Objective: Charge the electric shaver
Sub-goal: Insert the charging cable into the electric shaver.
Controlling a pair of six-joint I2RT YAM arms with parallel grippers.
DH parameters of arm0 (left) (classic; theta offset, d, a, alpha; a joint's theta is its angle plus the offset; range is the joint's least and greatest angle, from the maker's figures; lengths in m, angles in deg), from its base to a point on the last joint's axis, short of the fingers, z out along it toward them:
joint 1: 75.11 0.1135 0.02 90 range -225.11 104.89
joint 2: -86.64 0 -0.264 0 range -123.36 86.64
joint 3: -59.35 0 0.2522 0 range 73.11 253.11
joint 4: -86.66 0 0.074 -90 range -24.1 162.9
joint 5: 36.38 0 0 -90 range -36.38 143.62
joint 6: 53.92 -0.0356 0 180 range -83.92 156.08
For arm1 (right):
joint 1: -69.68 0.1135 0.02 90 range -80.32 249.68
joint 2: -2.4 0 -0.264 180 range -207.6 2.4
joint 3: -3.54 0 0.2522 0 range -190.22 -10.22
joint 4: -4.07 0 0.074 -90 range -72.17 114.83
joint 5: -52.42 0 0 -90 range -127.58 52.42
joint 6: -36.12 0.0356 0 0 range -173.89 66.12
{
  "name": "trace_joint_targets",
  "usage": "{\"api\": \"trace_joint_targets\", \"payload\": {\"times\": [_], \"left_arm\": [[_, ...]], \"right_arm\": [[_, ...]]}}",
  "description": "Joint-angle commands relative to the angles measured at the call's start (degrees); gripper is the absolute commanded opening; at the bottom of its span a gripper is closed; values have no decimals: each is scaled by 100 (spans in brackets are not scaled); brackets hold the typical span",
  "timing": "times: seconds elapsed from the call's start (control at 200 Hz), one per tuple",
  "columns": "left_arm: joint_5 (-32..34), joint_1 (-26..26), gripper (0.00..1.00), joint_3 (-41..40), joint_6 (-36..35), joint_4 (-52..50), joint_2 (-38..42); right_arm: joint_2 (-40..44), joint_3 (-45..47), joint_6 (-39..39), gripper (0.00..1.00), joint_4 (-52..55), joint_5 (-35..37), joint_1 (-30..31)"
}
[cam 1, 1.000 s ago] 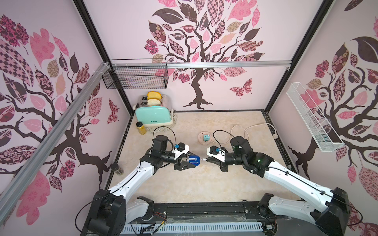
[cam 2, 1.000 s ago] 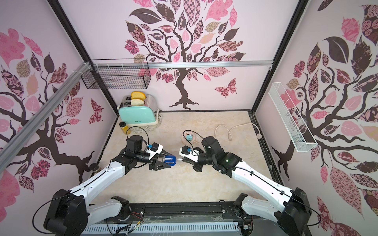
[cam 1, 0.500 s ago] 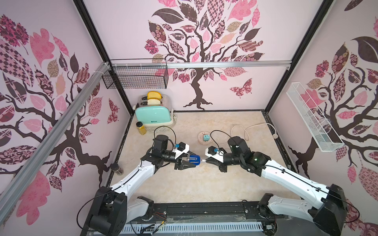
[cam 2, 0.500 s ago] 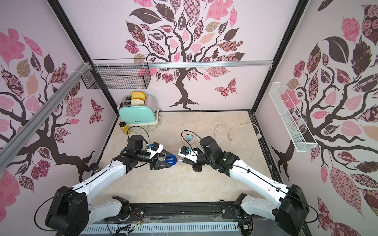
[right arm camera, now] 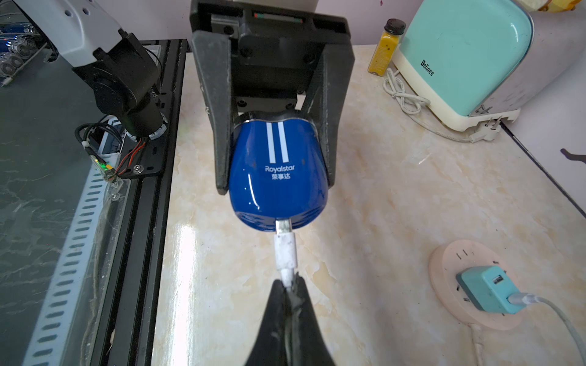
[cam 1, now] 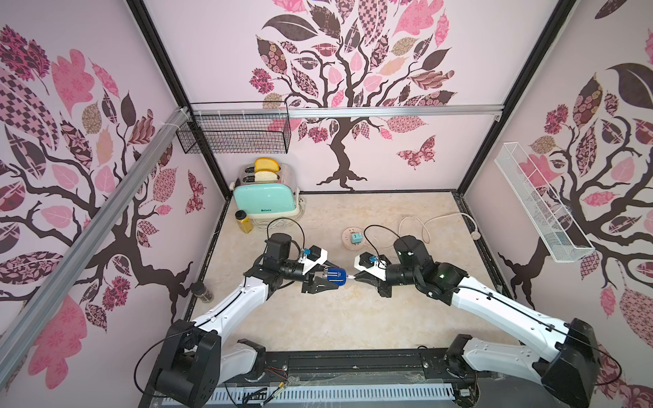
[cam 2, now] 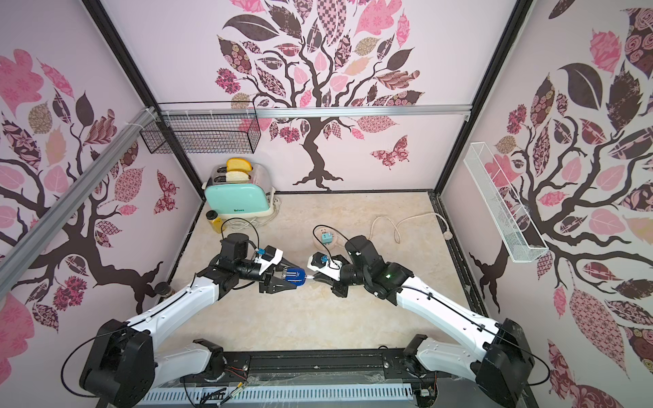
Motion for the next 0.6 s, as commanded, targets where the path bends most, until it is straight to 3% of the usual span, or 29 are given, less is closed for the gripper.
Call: {"api": "trace_joint_targets", "payload": {"times": [0.0,0.285,0.595], "left_arm": [[-133,12,0,151,25,136,9],[-164,12,0,134,88,175,54],[-158,6,0,138,80,179,-1]], "right_arm": [[-59,-175,-28,0,-28,75,93],[7,-126,-97,0,0,410,130],[-61,-237,-18,0,-198,177,206]]}}
